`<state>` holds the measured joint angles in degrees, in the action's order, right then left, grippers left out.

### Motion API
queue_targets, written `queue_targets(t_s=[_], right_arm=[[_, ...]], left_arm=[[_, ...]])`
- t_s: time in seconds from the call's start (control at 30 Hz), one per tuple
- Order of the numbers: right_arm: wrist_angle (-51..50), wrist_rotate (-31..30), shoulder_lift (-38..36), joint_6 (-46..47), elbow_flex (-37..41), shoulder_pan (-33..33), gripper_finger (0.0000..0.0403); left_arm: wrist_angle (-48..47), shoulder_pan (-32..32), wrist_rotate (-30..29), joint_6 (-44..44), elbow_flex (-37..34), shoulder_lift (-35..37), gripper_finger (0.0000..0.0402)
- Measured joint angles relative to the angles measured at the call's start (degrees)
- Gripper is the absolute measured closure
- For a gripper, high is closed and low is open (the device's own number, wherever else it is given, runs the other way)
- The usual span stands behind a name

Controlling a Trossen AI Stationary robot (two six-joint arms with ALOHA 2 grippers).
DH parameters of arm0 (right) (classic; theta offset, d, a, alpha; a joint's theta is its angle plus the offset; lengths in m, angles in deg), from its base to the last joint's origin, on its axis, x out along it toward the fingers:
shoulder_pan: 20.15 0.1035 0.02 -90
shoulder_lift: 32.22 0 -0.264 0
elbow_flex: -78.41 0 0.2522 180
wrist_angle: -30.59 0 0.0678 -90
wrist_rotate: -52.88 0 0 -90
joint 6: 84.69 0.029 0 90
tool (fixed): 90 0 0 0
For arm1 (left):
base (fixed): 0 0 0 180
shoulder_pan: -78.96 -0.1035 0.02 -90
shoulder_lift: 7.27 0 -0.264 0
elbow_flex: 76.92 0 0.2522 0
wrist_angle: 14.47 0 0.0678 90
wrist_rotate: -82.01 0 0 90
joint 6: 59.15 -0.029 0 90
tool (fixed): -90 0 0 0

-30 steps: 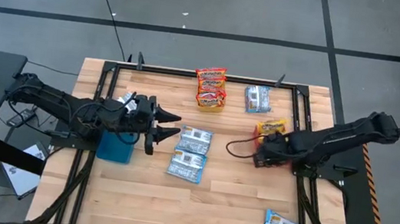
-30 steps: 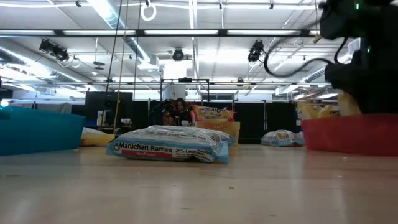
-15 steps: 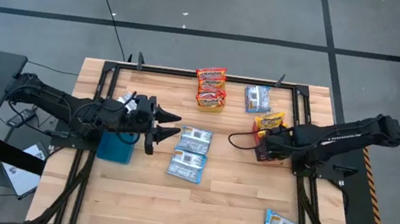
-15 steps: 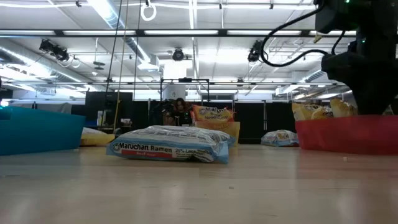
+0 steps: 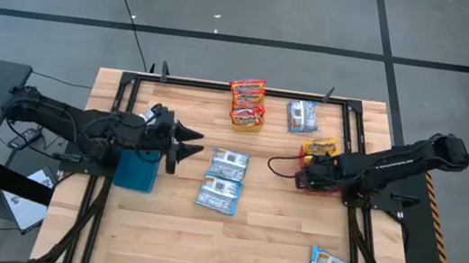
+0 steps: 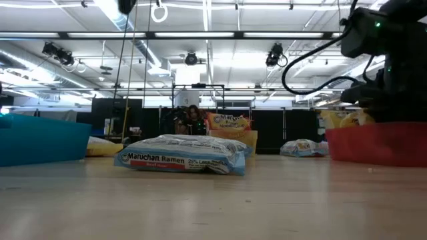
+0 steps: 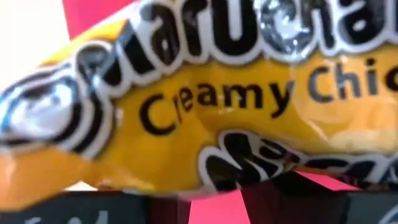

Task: Sort Maruchan noodles
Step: Put the right yellow noodle pack into the red bin, then put the yellow noodle pack into the red bin

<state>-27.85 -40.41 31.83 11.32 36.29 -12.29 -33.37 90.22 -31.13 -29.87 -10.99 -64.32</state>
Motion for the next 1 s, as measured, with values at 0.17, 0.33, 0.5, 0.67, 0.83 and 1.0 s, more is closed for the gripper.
queue_targets(t_s=[0.17,0.33,0.5,0.67,0.83,1.0], right_arm=[[4.8,-0.1,-0.1,11.7,-0.2,4.4,0.0283],[-0.2,-1.3,-0.3,11.4,-4.3,5.1,0.0284],[-14.8,-0.1,-0.3,6.1,-11.3,5.0,0.0290],[-28.6,-1.0,-0.3,2.1,-21.0,5.0,0.0292],[-34.2,-9.1,-0.3,1.4,-31.4,5.0,0.0292],[-32.5,-19.4,-0.3,-3.5,-39.8,3.2,0.0293]], left_arm=[[-11.3,-5.0,-0.1,3.4,0.0,2.8,0.0194],[-24.9,-12.5,1.8,6.2,0.0,2.8,0.0194],[-39.2,-22.7,7.9,8.5,0.0,1.8,0.0188],[-49.2,-34.2,11.2,5.7,0.0,1.3,0.0154],[-56.0,-44.4,12.5,-1.3,0.0,-4.6,0.0121],[-59.5,-49.7,12.4,-7.5,-0.1,-13.5,0.0123]])
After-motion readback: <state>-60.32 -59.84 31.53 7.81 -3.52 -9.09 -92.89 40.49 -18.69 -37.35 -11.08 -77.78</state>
